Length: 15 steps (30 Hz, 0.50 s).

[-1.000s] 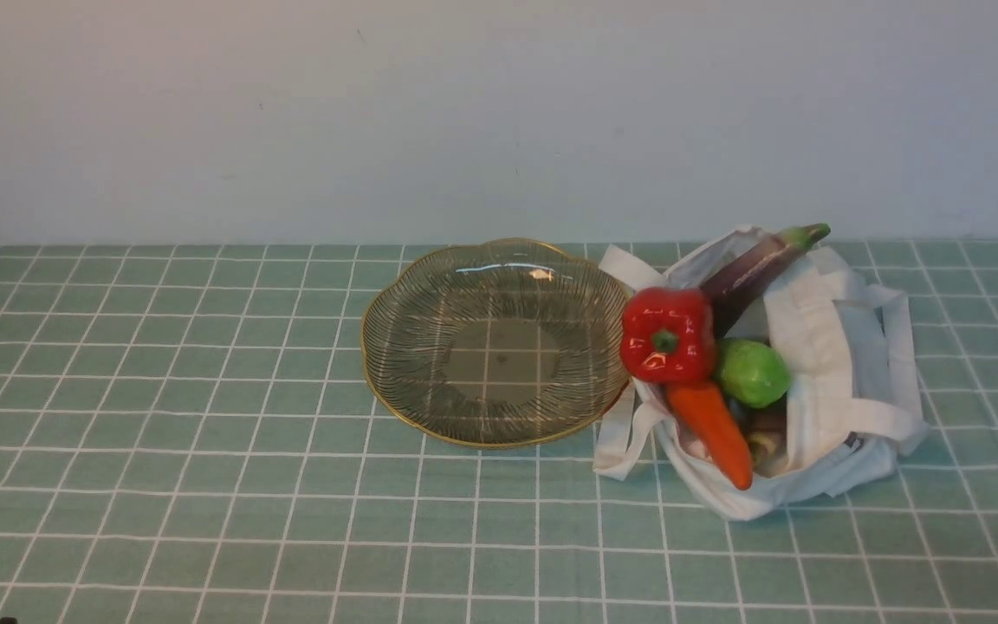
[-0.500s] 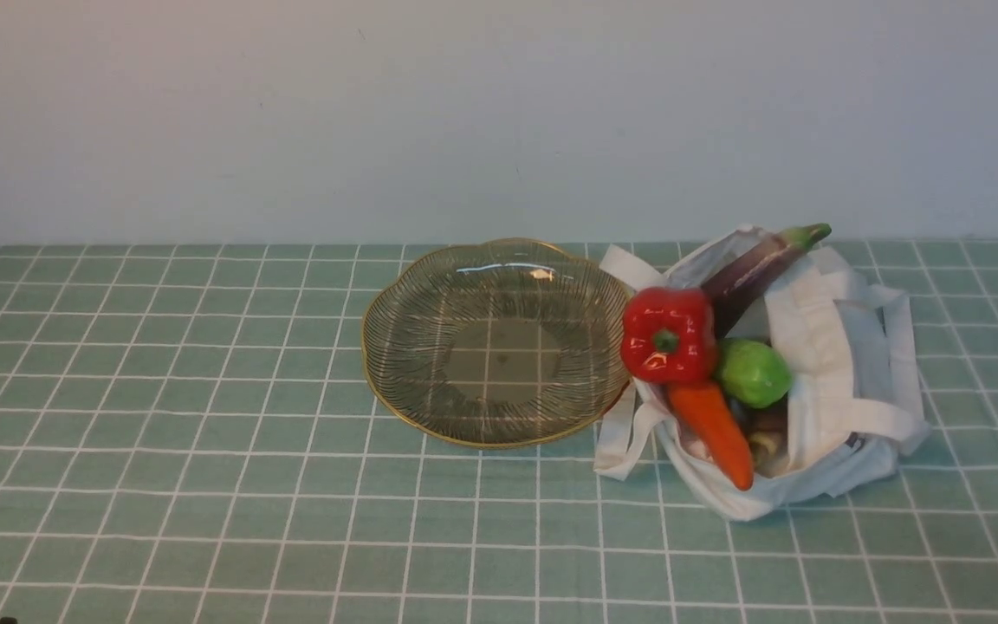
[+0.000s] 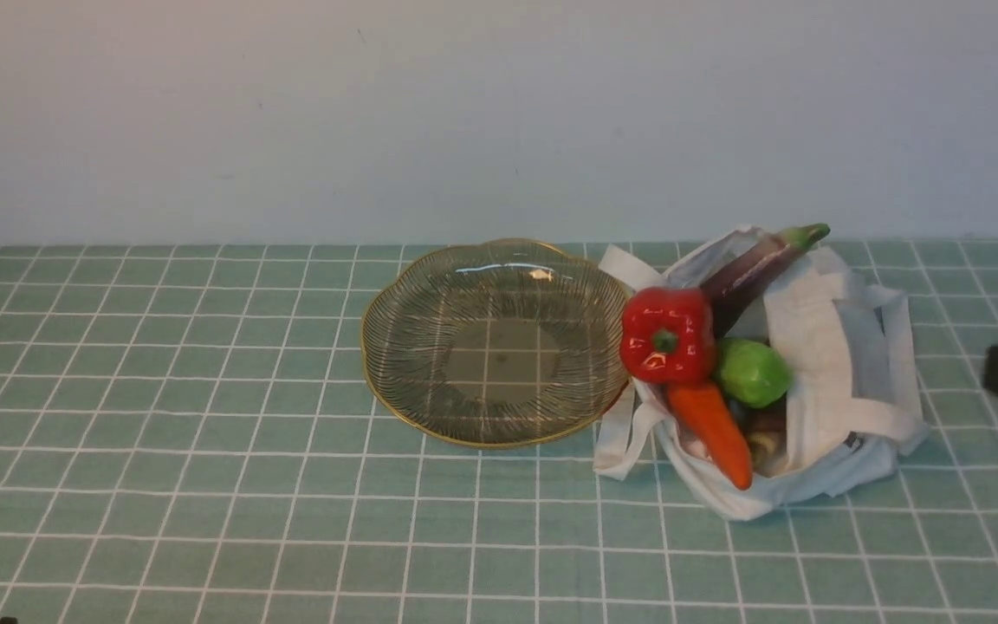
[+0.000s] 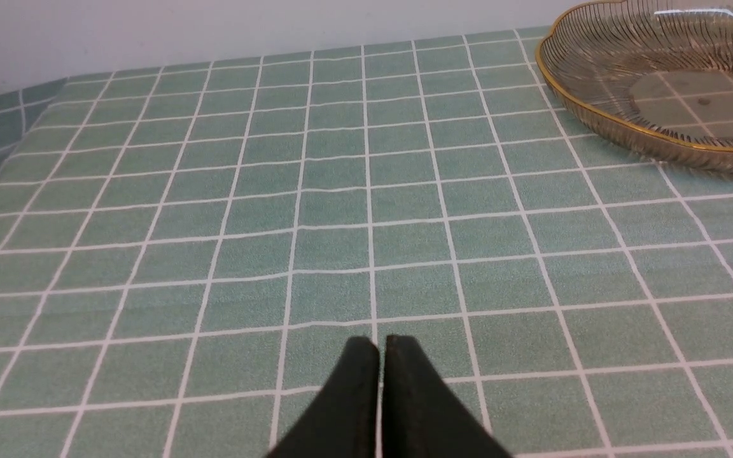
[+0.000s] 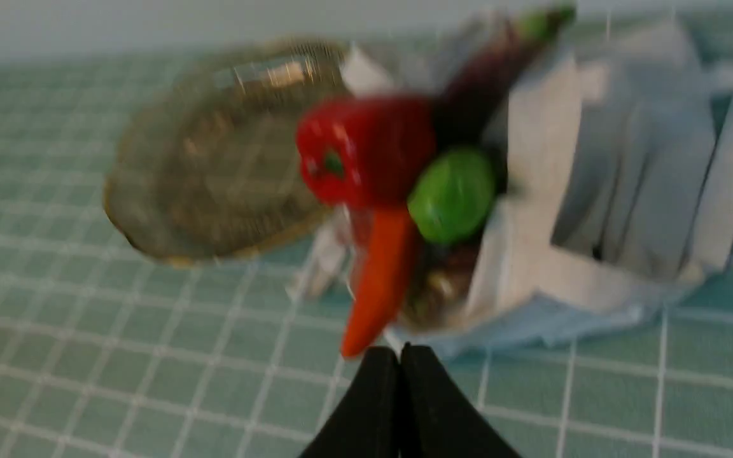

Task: Take vegetables from cloth bag on blue coffee tablecloth place on plate.
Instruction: 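Reach for the red bell pepper in the white bag with the right gripper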

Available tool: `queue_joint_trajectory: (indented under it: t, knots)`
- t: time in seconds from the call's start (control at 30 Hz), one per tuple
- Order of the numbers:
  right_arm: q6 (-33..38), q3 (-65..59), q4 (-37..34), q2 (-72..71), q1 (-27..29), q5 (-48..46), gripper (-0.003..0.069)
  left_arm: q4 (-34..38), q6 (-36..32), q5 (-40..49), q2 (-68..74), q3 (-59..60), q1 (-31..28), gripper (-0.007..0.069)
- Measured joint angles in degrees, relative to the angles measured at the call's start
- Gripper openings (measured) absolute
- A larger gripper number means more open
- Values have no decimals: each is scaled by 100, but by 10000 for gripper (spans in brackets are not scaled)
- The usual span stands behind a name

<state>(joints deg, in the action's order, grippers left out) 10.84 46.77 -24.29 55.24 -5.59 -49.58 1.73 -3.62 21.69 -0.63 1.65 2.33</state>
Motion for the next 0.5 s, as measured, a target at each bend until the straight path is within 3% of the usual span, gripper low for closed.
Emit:
queue_joint_trajectory:
  t: [0.23, 0.33, 0.5]
  knots:
    - [184, 1346, 73, 2197, -1123, -600, 1, 0, 0, 0, 0, 0, 0, -5]
    - [-171, 1857, 433, 2761, -1506, -608, 11, 0, 0, 0, 0, 0, 0, -5]
    - [-1537, 2956, 1857, 3760, -2022, -478, 79, 0, 0, 0, 0, 0, 0, -5]
